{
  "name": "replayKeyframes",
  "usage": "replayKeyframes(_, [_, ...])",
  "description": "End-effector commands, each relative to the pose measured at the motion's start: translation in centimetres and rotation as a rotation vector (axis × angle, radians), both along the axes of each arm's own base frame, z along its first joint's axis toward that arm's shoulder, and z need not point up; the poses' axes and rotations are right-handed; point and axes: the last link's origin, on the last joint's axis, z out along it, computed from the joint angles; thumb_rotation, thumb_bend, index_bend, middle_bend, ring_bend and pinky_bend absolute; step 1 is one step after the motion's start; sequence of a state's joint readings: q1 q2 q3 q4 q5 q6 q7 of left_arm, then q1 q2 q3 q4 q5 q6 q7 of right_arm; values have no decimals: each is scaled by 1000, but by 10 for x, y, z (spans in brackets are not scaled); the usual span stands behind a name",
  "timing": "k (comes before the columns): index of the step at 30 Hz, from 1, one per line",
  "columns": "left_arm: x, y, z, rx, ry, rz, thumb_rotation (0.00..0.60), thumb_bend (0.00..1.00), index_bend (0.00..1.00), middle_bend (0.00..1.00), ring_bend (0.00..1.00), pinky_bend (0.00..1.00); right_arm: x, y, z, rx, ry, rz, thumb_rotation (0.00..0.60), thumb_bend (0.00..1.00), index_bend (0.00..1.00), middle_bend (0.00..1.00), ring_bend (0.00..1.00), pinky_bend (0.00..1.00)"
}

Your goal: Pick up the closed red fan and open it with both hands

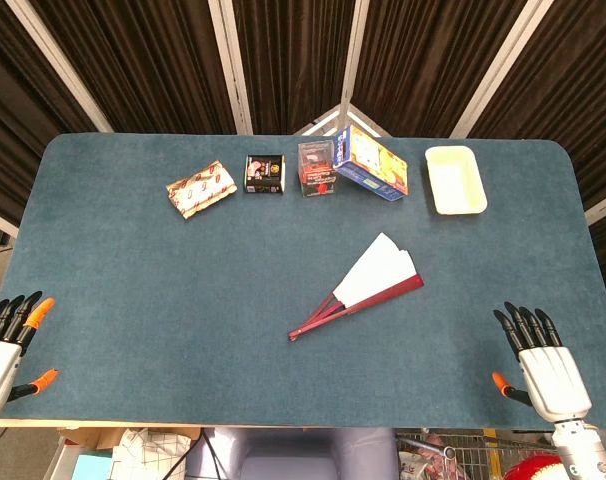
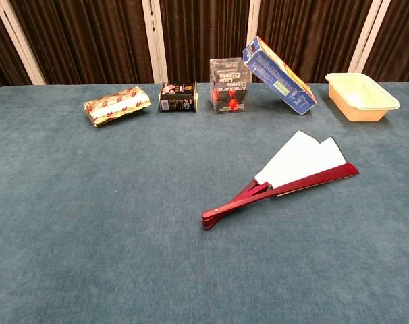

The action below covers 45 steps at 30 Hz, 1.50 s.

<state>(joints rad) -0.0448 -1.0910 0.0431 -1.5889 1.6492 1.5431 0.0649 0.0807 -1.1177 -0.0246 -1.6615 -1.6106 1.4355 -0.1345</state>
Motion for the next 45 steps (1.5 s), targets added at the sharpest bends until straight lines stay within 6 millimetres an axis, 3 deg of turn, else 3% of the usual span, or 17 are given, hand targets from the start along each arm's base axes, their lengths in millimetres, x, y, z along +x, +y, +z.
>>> replayKeyframes(1, [-1,0,1,5,-1,3,600,0,0,0,0,0,0,0,0,0,0,1,600,269,0,0,0,0])
replayKeyframes(17, [-2,0,3,3,-4,6,600,0,0,0,0,0,1,0,-1,3,0,11,600,268,0,0,0,0])
replayKeyframes(26, [-1,0,3,6,-5,-1,600,0,0,0,0,0,13,-7,-10,13,-48,93,600,269,0,0,0,0])
replayKeyframes(32, [0,0,3,11,-4,-10,600,0,0,0,0,0,24,-31,-28,17,-69,147,600,268,21,0,0,0])
replayKeyframes(39, [0,0,2,11,-1,-11,600,0,0,0,0,0,41,-65,-67,52,-71,183,600,269,264,58,0,0])
replayKeyframes(45, [0,1,3,21,-6,-13,600,0,0,0,0,0,57,-82,-100,80,-105,199,600,269,310,84,0,0])
